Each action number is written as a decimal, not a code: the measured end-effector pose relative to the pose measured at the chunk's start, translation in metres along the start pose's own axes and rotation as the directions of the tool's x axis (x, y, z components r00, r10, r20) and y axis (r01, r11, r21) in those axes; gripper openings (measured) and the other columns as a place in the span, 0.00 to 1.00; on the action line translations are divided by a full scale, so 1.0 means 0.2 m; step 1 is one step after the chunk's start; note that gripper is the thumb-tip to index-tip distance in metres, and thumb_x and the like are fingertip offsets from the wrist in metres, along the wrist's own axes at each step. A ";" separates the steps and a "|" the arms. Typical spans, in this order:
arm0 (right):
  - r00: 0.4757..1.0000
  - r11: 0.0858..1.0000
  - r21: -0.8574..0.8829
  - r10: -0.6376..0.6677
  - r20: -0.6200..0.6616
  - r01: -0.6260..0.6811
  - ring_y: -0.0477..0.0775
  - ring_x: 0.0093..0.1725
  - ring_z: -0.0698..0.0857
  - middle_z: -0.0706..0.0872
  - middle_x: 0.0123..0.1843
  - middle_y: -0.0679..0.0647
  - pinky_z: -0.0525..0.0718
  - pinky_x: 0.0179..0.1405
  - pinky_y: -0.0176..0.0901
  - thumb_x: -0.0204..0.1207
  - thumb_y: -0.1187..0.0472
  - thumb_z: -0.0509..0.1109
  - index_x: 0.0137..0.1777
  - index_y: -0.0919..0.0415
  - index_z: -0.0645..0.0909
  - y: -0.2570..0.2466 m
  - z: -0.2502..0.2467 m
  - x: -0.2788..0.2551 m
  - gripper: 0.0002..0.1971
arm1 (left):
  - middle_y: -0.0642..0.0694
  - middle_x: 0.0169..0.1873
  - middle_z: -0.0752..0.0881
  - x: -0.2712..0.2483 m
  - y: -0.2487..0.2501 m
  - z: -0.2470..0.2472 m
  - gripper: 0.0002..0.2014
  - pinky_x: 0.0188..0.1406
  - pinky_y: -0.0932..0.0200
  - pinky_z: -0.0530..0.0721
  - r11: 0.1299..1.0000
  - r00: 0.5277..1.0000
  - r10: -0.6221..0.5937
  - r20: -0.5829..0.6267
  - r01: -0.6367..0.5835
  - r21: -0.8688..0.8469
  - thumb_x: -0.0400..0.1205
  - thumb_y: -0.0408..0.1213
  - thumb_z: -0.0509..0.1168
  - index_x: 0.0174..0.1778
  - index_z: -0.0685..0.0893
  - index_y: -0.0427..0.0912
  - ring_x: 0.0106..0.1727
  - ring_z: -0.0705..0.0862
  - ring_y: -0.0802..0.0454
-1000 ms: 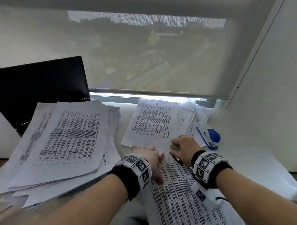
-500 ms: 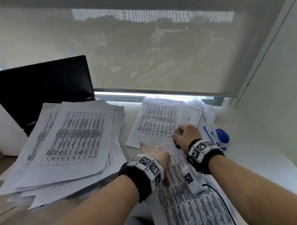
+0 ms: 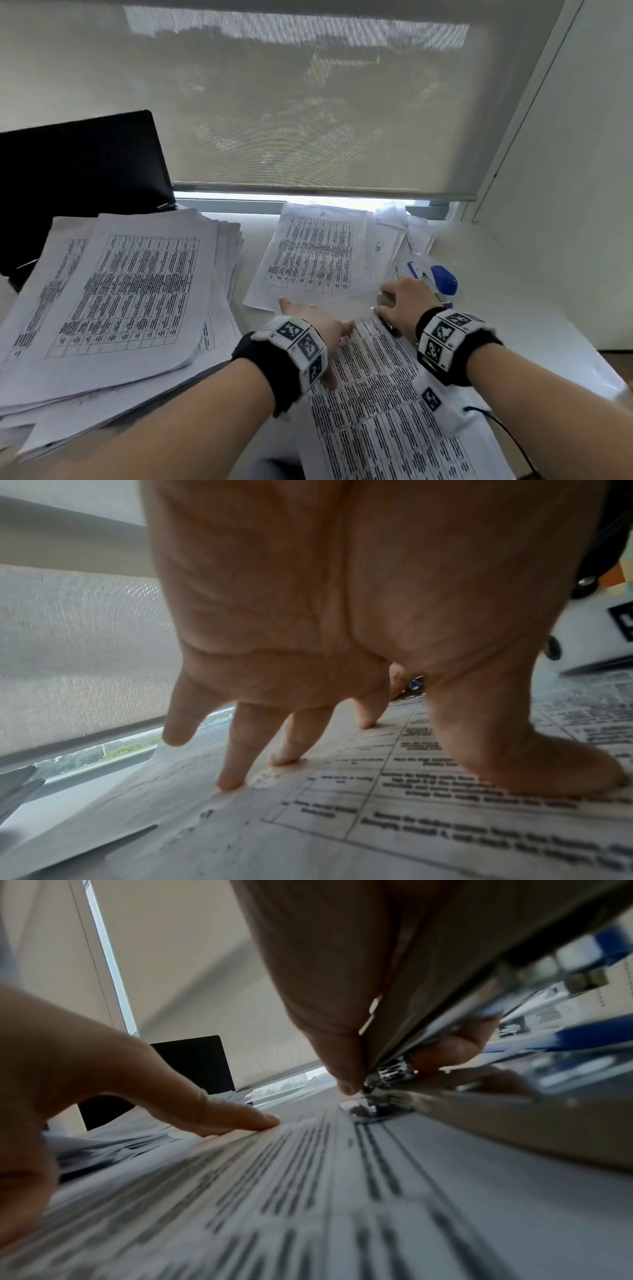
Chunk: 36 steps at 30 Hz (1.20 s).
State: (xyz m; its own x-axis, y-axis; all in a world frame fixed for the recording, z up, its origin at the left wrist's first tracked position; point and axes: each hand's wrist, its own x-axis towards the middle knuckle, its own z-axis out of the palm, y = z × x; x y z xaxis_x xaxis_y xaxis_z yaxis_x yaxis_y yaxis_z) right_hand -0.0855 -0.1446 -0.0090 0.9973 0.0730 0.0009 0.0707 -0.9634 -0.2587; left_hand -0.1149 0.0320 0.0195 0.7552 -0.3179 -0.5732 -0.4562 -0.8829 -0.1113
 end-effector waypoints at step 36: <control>0.986 0.964 0.206 0.167 0.020 -0.168 0.46 0.45 0.80 0.86 0.48 0.48 0.71 0.44 0.33 0.75 0.58 0.73 0.54 0.58 0.84 -0.03 -0.03 0.13 0.09 | 0.40 0.70 0.79 0.05 -0.01 0.02 0.53 0.72 0.24 0.62 0.999 0.999 0.032 -0.042 -0.031 0.015 0.66 0.62 0.77 0.84 0.56 0.57 0.72 0.75 0.36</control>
State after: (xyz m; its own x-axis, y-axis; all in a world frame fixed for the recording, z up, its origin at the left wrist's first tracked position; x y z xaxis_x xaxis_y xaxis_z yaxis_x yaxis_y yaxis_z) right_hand -0.0599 -0.1386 -0.0026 0.9945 -0.0842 -0.0618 -0.1031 -0.8878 -0.4486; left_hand -0.1077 0.0323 0.0111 0.7592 -0.3602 -0.5421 -0.4867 -0.8671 -0.1056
